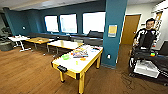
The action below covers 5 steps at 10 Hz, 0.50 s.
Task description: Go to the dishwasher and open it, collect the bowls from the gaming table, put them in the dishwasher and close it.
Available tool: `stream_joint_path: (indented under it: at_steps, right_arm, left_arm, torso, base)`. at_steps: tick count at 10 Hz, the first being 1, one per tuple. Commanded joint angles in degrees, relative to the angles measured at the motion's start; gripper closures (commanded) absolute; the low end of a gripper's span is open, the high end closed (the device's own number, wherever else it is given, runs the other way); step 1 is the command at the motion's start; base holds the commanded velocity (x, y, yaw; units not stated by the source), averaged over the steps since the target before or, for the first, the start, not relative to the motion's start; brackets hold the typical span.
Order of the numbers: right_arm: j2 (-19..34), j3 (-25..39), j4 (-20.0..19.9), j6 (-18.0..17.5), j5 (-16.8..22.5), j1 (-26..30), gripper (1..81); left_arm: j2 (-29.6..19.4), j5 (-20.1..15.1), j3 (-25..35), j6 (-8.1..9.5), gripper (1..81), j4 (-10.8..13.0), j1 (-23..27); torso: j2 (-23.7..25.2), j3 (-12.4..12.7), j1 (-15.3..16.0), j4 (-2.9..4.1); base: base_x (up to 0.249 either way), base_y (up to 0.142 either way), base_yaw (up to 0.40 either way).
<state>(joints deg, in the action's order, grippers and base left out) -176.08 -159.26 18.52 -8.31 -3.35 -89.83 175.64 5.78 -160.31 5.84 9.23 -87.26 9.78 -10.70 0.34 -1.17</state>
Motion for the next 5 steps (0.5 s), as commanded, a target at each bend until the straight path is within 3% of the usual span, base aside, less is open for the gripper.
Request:
stream_joint_path:
  at_steps: [1, 5]
  right_arm:
    - [-0.17, 0.45, 0.12, 0.23, 2.12, 3.03, 1.0]
    - [-0.26, 0.45, 0.20, 0.23, 2.12, 2.94, 1.0]
  left_arm:
    - [-0.29, -2.53, -0.36, -0.21, 1.0, -0.09, 3.28]
    - [-0.29, -2.53, -0.36, -0.21, 1.0, -0.18, 3.28]
  torso:
    - [0.00, 0.00, 0.00, 0.00]
    - [0.00, 0.00, 0.00, 0.00]
  base:
    - [0.089, 0.000, 0.000]
    - [0.094, 0.000, 0.000]
